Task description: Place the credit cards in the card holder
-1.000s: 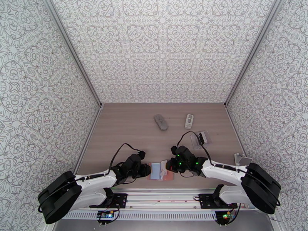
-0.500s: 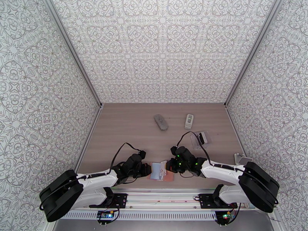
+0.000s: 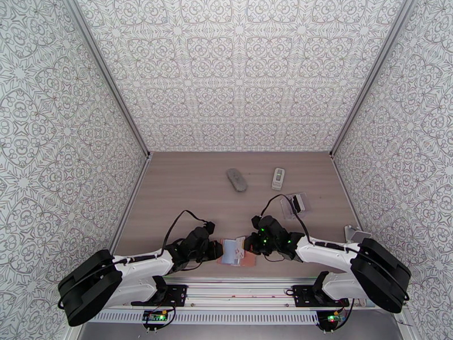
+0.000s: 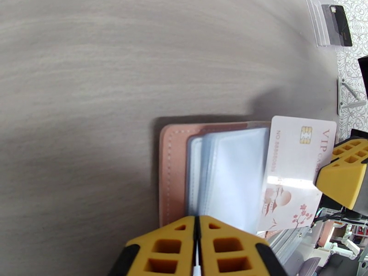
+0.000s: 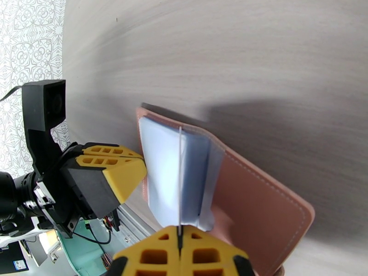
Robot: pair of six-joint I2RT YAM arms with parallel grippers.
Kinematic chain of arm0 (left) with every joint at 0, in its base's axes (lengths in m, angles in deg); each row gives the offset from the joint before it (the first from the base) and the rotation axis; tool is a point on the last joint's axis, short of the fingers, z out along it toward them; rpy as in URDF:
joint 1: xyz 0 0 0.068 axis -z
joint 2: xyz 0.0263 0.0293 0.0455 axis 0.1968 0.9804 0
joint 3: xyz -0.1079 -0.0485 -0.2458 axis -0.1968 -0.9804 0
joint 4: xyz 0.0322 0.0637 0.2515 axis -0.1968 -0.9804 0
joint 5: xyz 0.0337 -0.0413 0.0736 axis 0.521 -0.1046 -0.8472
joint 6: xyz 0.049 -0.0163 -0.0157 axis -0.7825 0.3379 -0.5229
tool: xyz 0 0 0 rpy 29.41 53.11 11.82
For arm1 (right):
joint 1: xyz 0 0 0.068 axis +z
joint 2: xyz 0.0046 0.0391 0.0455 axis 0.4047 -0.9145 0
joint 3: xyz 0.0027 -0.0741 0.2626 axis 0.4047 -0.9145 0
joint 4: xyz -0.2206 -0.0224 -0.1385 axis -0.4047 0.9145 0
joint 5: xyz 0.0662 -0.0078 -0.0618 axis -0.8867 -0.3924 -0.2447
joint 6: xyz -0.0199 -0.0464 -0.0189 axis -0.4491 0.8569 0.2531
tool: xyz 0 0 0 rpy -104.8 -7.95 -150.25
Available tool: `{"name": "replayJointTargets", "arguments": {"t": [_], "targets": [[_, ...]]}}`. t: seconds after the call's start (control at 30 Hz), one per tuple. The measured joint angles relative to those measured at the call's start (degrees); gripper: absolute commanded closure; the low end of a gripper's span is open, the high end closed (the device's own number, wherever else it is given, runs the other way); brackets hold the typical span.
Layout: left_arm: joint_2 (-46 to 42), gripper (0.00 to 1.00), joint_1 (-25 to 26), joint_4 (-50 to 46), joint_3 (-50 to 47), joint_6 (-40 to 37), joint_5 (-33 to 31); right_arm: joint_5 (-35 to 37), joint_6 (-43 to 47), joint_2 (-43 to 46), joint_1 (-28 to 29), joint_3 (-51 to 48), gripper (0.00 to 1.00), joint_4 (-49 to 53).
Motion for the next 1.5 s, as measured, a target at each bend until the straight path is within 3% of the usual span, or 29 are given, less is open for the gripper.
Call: {"name": "replayJointTargets", "arguments": {"t": [1.5], "targets": [[-0.2,0.87,1.4,0.0,0.0,1.5,-1.9,-0.6,-4.1,0.4,0.0,-3.3,1.00,-2.2]]}}
